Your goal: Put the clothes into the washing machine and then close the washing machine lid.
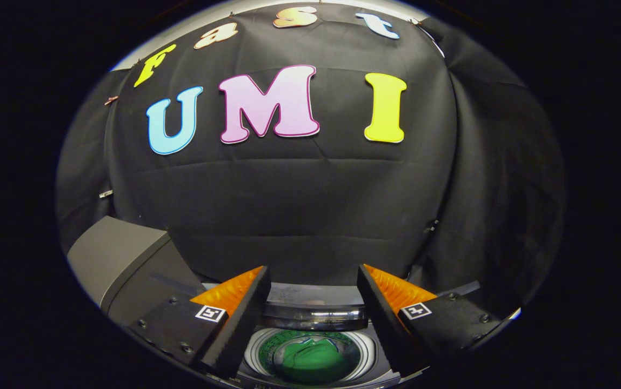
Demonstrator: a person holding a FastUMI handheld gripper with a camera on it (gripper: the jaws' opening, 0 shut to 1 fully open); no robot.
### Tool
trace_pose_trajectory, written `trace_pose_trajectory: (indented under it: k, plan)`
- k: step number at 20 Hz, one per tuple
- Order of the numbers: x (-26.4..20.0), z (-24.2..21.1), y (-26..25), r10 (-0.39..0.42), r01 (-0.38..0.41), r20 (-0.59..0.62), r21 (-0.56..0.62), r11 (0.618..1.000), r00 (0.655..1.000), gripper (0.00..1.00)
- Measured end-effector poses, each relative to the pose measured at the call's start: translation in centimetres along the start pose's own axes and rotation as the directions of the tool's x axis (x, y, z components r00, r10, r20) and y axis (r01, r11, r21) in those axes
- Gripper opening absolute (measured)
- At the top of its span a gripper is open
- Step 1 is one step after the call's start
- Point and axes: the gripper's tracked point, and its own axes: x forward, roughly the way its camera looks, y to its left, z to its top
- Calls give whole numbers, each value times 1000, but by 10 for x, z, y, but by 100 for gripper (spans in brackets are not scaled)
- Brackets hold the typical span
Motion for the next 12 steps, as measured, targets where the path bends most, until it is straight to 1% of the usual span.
trace_pose_trajectory:
  k: [7, 9, 10, 11, 12]
  plan:
    - [-19, -26, 5, 6, -6, -44, 5, 1000, 999, 100]
    - [-29, -45, 8, 10, -10, -87, 2, 1000, 996, 100]
    - [-33, -61, 10, 6, -9, -134, -22, 1000, 991, 100]
    - [-41, -76, 11, 13, -21, -170, -44, 999, 985, 99]
    - [-48, -84, 18, 31, -40, -176, -49, 998, 984, 99]
